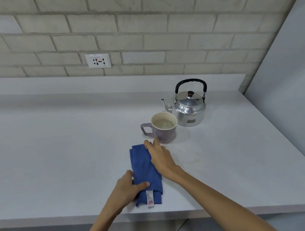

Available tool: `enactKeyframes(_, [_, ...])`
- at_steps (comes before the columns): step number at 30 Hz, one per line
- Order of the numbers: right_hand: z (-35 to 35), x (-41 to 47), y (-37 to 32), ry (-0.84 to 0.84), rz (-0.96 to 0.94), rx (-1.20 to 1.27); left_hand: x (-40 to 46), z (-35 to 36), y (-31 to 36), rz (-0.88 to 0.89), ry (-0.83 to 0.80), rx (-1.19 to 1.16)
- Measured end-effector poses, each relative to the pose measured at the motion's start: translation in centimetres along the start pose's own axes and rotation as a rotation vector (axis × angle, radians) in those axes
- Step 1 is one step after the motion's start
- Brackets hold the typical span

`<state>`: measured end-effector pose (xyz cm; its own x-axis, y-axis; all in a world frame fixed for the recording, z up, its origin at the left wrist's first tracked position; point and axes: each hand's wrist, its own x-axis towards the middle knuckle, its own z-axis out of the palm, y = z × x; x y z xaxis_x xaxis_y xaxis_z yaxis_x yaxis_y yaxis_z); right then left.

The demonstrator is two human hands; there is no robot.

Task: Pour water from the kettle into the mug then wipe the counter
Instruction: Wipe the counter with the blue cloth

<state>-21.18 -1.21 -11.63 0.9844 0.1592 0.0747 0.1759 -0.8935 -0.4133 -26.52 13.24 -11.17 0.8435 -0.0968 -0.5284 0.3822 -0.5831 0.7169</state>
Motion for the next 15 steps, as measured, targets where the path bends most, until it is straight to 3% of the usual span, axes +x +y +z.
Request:
enactKeyframes(2, [0.6, 0.2, -0.3, 0.056, -0.006, -0.009, -0.2, -0.2, -0.1, 0.068, 0.104, 0.244])
enactKeyframes(4, [1.4, 0.6, -0.8, 0.125, -0.005, -0.014, 0.0, -0.9, -0.2, 0.131, 0.307, 0.479])
enactKeyframes(7, [3.4, 1.1, -1.8, 0.163, 0.020, 0.033, 1.7, -2.3, -0.2, 0.316, 0.555, 0.503])
enactKeyframes(10, [5.9, 1.1, -2.7, 0.089, 0.083, 0.043, 4.2, -3.0, -0.1, 0.484, 0.597, 0.489])
enactKeyframes(15, [6.8, 0.2, -2.4, 0.071, 0.077, 0.086, 7.5, -3.0, -1.3, 0.494, 0.477, 0.470])
